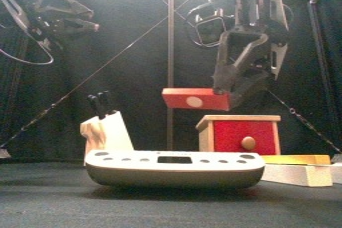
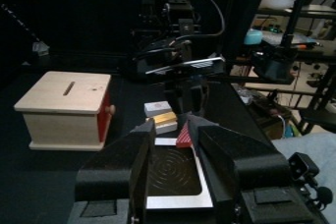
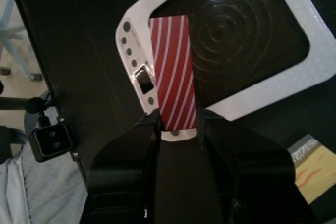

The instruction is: Put salmon on rice

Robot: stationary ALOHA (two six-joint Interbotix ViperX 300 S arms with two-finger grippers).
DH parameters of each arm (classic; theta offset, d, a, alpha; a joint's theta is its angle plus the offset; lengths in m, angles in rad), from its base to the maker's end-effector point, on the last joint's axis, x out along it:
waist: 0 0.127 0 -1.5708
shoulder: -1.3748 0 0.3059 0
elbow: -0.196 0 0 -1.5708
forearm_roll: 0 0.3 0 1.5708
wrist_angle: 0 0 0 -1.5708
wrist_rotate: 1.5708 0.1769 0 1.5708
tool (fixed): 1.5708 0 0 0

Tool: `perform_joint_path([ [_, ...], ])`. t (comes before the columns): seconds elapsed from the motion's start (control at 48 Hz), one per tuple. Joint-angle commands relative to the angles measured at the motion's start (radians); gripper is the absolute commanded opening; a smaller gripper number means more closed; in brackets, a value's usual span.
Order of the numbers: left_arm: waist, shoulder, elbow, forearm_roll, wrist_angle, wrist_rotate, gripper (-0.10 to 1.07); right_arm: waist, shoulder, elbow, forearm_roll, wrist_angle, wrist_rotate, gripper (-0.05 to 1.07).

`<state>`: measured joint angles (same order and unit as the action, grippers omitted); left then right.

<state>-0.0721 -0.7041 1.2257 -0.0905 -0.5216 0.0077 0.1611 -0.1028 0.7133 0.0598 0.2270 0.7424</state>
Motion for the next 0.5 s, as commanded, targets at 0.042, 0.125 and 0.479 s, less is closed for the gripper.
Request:
perform_joint_path([
  [0.042,0.005,0.0,-0.015,0.003,-0.003,0.003,0.73,-0.015,-0.074,0.026,0.037,-0.009,0.0,0.6],
  [0.125,0.005,0.0,-0.015,0.003,-0.003,0.003,0.73,-0.023,-0.1,0.057,0.057,-0.009,0.02,0.6],
  [0.479,0.029,0.0,-0.014,0.003,-0.003,0.003,0.73,-0.023,-0.189,0.152,-0.103,0.0,0.296,0.6],
])
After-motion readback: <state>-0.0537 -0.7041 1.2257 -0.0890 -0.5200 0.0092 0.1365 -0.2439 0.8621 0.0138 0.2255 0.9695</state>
